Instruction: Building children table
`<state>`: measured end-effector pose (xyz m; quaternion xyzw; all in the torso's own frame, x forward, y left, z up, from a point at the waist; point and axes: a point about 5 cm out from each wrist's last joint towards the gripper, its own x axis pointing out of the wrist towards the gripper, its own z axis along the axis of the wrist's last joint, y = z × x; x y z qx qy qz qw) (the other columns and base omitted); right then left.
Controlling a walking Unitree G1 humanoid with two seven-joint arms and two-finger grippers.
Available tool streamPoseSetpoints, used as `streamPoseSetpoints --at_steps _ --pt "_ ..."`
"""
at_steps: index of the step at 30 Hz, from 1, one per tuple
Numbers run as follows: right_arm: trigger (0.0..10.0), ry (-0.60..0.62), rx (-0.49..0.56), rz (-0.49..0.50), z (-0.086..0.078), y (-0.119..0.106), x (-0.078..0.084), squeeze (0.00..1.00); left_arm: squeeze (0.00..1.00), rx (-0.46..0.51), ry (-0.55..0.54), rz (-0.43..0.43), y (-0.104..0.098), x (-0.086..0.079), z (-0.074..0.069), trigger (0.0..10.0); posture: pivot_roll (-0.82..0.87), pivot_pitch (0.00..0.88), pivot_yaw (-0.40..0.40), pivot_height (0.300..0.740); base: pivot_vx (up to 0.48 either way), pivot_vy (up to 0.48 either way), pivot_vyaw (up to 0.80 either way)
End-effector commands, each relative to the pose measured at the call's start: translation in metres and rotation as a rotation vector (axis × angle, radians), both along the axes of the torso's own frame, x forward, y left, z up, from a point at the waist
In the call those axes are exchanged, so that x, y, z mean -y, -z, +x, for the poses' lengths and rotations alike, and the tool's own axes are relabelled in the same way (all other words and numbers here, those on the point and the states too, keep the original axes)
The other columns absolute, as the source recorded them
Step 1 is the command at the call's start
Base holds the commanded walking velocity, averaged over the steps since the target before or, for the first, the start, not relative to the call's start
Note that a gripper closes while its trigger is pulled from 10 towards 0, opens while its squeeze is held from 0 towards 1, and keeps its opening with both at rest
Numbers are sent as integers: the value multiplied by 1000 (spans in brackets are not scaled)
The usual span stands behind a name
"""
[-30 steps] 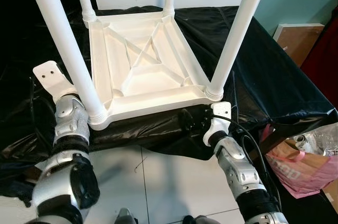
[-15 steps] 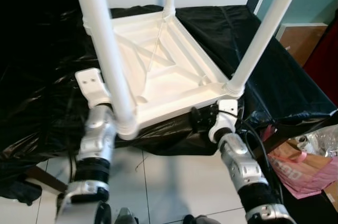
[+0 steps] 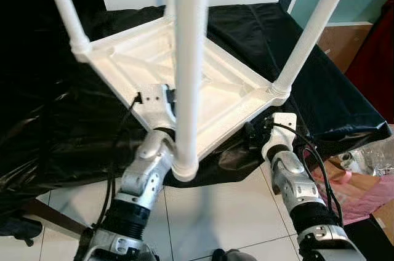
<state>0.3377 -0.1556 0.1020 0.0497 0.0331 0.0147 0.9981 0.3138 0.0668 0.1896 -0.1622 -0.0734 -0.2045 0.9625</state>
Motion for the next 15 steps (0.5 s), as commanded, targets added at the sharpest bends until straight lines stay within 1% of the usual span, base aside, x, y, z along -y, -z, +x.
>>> streamPoseSetpoints --at_steps 1,2,3,5,8,9,11,12,15 --pt "10000 -30 65 27 6 -13 -8 0 0 219 626 44 -9 31 -27 10000 -7 95 -58 740 0 0 0" --pt "10000 -35 67 32 8 -14 -10 0 0 218 603 45 -12 30 -26 10000 1 92 -56 740 0 0 0" --pt "10000 -35 67 32 8 -14 -10 0 0 218 603 45 -12 30 -26 10000 1 92 -56 740 0 0 0" --pt "10000 -56 64 41 12 -14 -17 0 0 224 544 28 -20 30 -23 10000 6 97 -56 740 0 0 0" --pt "10000 -62 62 45 14 -15 -19 0 0 224 520 20 -22 30 -22 10000 6 98 -54 740 0 0 0" --pt "10000 -62 63 50 17 -16 -21 0 0 209 504 3 -22 31 -20 10000 7 97 -53 740 0 0 0" --pt "10000 -58 64 56 20 -18 -21 0 0 203 497 2 -22 31 -21 10000 10 97 -54 740 0 0 0" --pt "10000 -60 63 60 27 -22 -23 0 0 209 514 10 -23 36 -26 10000 14 97 -53 740 0 0 0" --pt "10000 -66 64 59 29 -24 -24 0 0 217 522 17 -24 38 -28 10000 15 97 -53 740 0 0 0"
